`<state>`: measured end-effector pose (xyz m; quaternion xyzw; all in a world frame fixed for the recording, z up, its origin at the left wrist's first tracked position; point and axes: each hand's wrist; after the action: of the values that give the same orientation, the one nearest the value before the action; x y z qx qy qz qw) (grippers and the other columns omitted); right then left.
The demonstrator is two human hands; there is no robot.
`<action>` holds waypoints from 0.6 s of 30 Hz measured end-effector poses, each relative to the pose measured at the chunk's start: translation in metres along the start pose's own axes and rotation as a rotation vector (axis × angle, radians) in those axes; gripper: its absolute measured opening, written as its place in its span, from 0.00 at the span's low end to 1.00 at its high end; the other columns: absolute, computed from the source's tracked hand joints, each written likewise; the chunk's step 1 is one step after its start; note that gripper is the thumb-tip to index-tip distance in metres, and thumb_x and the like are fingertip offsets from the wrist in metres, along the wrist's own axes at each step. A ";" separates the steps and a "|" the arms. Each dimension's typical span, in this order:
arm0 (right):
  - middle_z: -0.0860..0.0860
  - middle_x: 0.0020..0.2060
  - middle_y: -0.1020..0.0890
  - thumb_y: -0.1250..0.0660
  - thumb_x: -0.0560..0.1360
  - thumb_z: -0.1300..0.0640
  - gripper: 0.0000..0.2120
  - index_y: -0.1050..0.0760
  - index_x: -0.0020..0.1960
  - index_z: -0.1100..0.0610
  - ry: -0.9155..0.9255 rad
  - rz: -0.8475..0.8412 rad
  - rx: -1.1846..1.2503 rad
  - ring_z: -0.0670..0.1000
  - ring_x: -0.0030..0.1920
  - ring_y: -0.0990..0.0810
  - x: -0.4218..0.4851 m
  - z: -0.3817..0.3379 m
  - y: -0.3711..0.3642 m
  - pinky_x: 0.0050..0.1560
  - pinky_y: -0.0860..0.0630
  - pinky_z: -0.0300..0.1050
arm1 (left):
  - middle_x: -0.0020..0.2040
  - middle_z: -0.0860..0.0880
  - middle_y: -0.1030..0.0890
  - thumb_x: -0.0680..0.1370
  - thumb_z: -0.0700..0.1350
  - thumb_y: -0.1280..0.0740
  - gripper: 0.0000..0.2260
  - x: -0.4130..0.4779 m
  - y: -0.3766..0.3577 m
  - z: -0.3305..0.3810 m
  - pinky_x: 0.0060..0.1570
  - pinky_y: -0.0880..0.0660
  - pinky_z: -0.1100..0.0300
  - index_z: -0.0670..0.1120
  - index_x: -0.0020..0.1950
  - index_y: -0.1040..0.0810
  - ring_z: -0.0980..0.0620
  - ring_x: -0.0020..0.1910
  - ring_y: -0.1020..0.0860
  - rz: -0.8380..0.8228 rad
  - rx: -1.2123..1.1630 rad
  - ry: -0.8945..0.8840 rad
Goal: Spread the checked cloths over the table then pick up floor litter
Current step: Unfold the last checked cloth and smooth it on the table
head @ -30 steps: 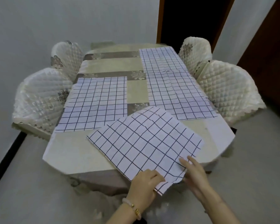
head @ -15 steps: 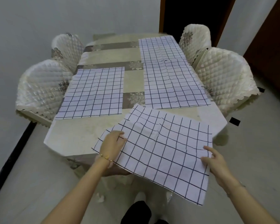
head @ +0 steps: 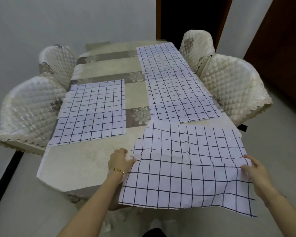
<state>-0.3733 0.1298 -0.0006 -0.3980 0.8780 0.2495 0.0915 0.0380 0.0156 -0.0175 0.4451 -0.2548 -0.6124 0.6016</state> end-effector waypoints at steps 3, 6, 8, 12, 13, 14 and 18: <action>0.62 0.61 0.26 0.38 0.76 0.69 0.22 0.31 0.69 0.60 -0.011 -0.022 0.009 0.53 0.52 0.27 0.003 0.004 -0.002 0.44 0.32 0.38 | 0.46 0.50 0.21 0.71 0.52 0.29 0.15 -0.001 -0.007 0.002 0.51 0.25 0.50 0.48 0.54 0.27 0.47 0.49 0.23 -0.004 -0.088 0.063; 0.60 0.72 0.34 0.35 0.76 0.65 0.21 0.30 0.68 0.58 -0.013 -0.012 0.036 0.55 0.71 0.34 0.002 0.002 -0.004 0.64 0.33 0.49 | 0.43 0.50 0.19 0.71 0.49 0.30 0.07 0.002 -0.006 0.003 0.50 0.24 0.53 0.51 0.46 0.25 0.47 0.46 0.21 -0.028 -0.142 0.118; 0.59 0.72 0.34 0.35 0.76 0.65 0.21 0.29 0.68 0.58 0.002 -0.029 0.057 0.55 0.73 0.37 0.002 0.000 -0.006 0.66 0.37 0.48 | 0.41 0.49 0.19 0.71 0.48 0.30 0.03 0.002 -0.006 0.004 0.47 0.24 0.55 0.51 0.41 0.24 0.47 0.44 0.21 -0.036 -0.147 0.121; 0.59 0.71 0.32 0.35 0.75 0.67 0.21 0.30 0.68 0.60 0.050 -0.048 0.095 0.55 0.71 0.35 0.000 -0.004 -0.007 0.63 0.37 0.45 | 0.36 0.50 0.22 0.73 0.45 0.32 0.04 -0.002 -0.003 0.003 0.39 0.27 0.58 0.48 0.38 0.23 0.49 0.39 0.23 -0.007 -0.307 0.087; 0.59 0.70 0.31 0.34 0.75 0.67 0.22 0.30 0.68 0.60 0.059 -0.042 0.100 0.56 0.69 0.32 -0.001 -0.007 -0.008 0.62 0.36 0.45 | 0.37 0.49 0.22 0.74 0.44 0.32 0.05 -0.004 0.001 0.002 0.38 0.27 0.59 0.47 0.38 0.24 0.49 0.39 0.24 0.006 -0.419 0.096; 0.60 0.69 0.29 0.34 0.74 0.67 0.22 0.30 0.68 0.60 0.069 -0.035 0.108 0.56 0.66 0.30 -0.002 -0.011 -0.008 0.60 0.34 0.46 | 0.36 0.48 0.22 0.74 0.43 0.32 0.05 -0.006 0.007 0.000 0.37 0.28 0.60 0.46 0.39 0.24 0.49 0.39 0.25 0.022 -0.527 0.109; 0.60 0.64 0.26 0.32 0.74 0.66 0.25 0.31 0.69 0.58 0.118 -0.068 0.135 0.58 0.62 0.26 -0.011 -0.031 -0.010 0.56 0.30 0.49 | 0.35 0.45 0.21 0.73 0.38 0.29 0.05 -0.020 0.047 -0.012 0.39 0.25 0.60 0.42 0.38 0.24 0.49 0.36 0.24 0.112 -0.795 0.100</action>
<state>-0.3577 0.1160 0.0261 -0.4347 0.8826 0.1626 0.0747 0.0697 0.0307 0.0211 0.1925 0.0080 -0.6071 0.7709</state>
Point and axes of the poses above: each hand's wrist, its own x-axis towards the middle knuckle, its own y-axis out of the back of the hand, z = x × y
